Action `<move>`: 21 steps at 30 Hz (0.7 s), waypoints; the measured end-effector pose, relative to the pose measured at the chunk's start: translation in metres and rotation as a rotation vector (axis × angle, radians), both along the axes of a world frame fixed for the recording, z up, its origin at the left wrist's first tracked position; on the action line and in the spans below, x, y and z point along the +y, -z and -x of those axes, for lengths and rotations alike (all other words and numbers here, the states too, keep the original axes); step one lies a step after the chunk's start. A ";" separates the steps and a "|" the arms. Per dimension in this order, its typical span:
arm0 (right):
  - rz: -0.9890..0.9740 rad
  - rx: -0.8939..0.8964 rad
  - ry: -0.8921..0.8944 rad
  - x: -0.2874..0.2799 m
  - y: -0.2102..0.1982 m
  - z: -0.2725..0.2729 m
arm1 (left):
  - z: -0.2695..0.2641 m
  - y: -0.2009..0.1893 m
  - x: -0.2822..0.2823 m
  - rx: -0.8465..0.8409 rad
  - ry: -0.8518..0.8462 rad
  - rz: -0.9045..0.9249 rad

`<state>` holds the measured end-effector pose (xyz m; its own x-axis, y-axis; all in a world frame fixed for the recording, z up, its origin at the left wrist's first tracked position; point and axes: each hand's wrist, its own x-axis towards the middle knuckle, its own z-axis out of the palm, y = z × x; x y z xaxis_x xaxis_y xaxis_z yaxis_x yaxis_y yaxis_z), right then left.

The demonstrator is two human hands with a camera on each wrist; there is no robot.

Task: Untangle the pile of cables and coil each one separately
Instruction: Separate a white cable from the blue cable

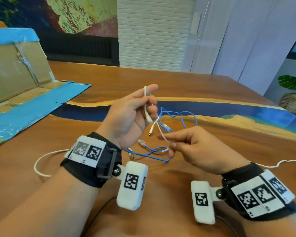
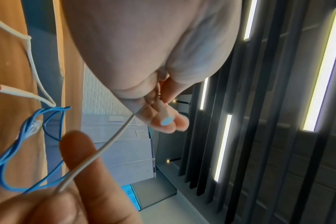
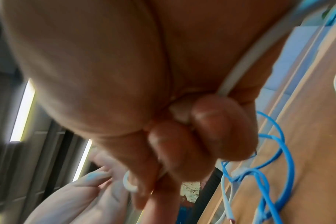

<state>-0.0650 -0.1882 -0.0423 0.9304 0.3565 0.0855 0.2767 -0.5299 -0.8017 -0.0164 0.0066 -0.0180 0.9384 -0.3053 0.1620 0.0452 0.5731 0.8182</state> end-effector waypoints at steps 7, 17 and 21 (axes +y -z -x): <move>-0.078 0.045 -0.139 0.005 -0.003 0.009 | 0.005 0.017 -0.016 -0.255 -0.142 -0.399; -0.457 -0.303 0.243 -0.010 -0.007 -0.005 | 0.021 0.016 -0.020 -0.173 0.152 -0.726; -0.480 -0.334 0.368 -0.018 0.001 -0.014 | 0.022 0.010 -0.014 -0.070 0.318 -0.577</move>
<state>-0.0507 -0.2061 -0.0434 0.8801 -0.1261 0.4577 0.4196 -0.2445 -0.8742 -0.0380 -0.0071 -0.0279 0.7816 -0.6215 -0.0534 0.0757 0.0094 0.9971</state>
